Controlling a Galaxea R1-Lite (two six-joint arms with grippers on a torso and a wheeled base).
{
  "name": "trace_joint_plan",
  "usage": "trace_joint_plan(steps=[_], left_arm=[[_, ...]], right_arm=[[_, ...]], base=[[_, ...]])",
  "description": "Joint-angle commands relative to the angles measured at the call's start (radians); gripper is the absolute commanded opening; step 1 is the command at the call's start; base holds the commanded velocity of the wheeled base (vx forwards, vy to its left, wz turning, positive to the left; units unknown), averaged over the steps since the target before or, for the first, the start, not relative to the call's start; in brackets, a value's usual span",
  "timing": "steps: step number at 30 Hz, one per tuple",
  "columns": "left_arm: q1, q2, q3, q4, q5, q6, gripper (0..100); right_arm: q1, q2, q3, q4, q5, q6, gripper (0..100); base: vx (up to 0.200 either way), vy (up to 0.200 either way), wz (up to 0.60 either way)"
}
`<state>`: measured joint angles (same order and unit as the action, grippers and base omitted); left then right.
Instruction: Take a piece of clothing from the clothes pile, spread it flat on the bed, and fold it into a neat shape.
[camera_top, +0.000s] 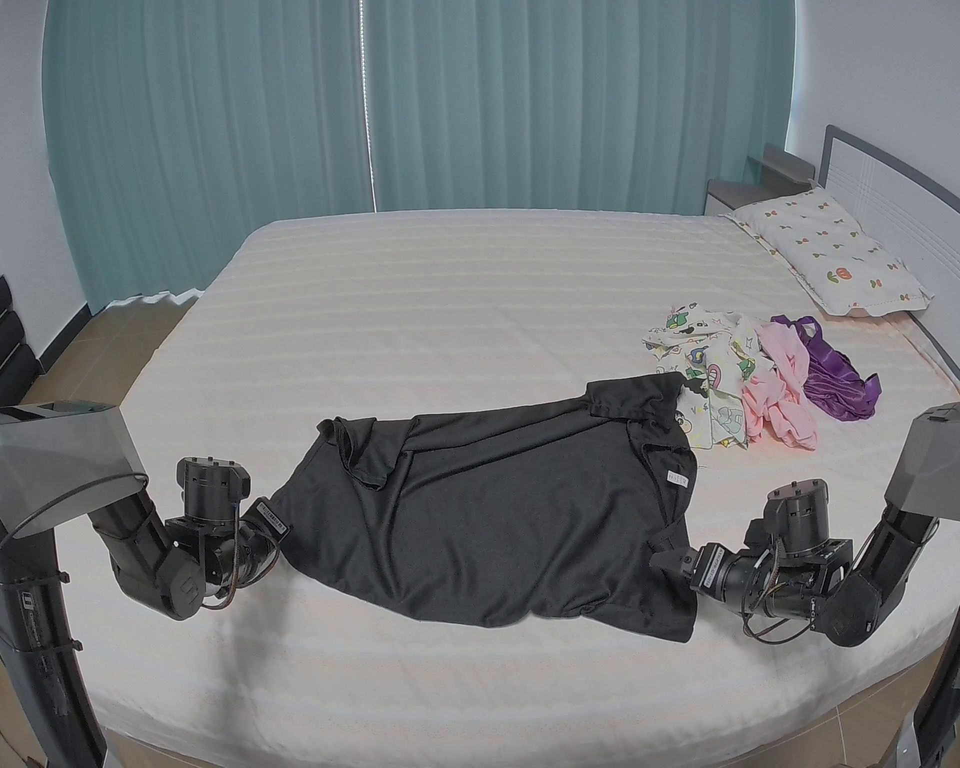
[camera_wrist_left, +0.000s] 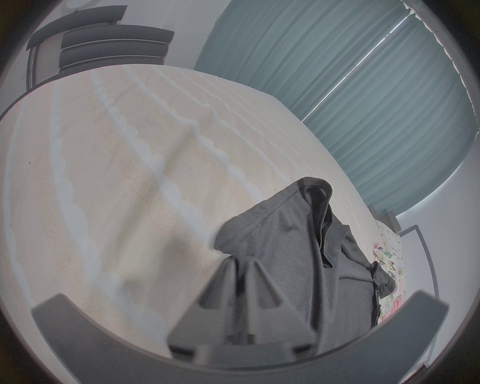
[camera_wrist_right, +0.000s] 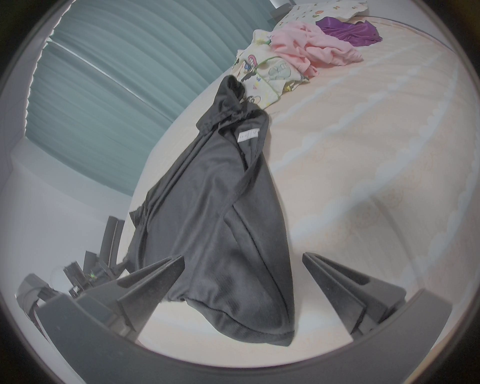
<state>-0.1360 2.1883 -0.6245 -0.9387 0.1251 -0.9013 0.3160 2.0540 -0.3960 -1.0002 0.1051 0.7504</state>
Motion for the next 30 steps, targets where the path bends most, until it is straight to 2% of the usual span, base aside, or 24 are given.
trace_joint_plan(steps=[1, 10, 11, 17, 22, 25, 28, 30], left_arm=[[-0.001, -0.041, 0.014, 0.0, 0.001, 0.001, 0], [-0.002, -0.087, 0.025, 0.008, 0.001, 0.002, 0], [-0.002, -0.087, 0.025, 0.008, 0.001, 0.002, 0], [-0.001, -0.081, 0.025, 0.009, -0.001, 0.002, 0], [0.001, -0.085, 0.026, 0.009, -0.001, 0.002, 0], [-0.001, -0.097, 0.054, 0.009, -0.001, 0.005, 0], [-0.001, -0.147, 0.1, 0.014, -0.001, 0.007, 0], [-0.005, -0.197, 0.143, 0.038, -0.007, 0.013, 0]], right_arm=[[0.018, 0.031, 0.02, 0.014, 0.005, -0.026, 100], [0.046, 0.081, 0.022, 0.002, 0.024, -0.034, 100], [0.046, 0.081, 0.022, -0.001, 0.025, -0.033, 0], [0.046, 0.097, 0.031, -0.046, 0.065, -0.033, 0], [0.035, 0.081, 0.042, -0.052, 0.059, -0.043, 0], [-0.012, -0.028, 0.089, -0.04, 0.105, -0.102, 0], [-0.058, -0.075, 0.108, -0.034, 0.153, -0.121, 0], [-0.117, -0.118, 0.115, -0.006, 0.194, -0.161, 0]], base=[[0.0, 0.0, 0.0], [0.0, 0.0, 0.0], [0.0, 0.0, 0.0], [0.0, 0.0, 0.0], [0.0, 0.0, 0.0], [0.0, 0.0, 0.0], [0.0, 0.0, 0.0], [0.0, 0.0, 0.0]])
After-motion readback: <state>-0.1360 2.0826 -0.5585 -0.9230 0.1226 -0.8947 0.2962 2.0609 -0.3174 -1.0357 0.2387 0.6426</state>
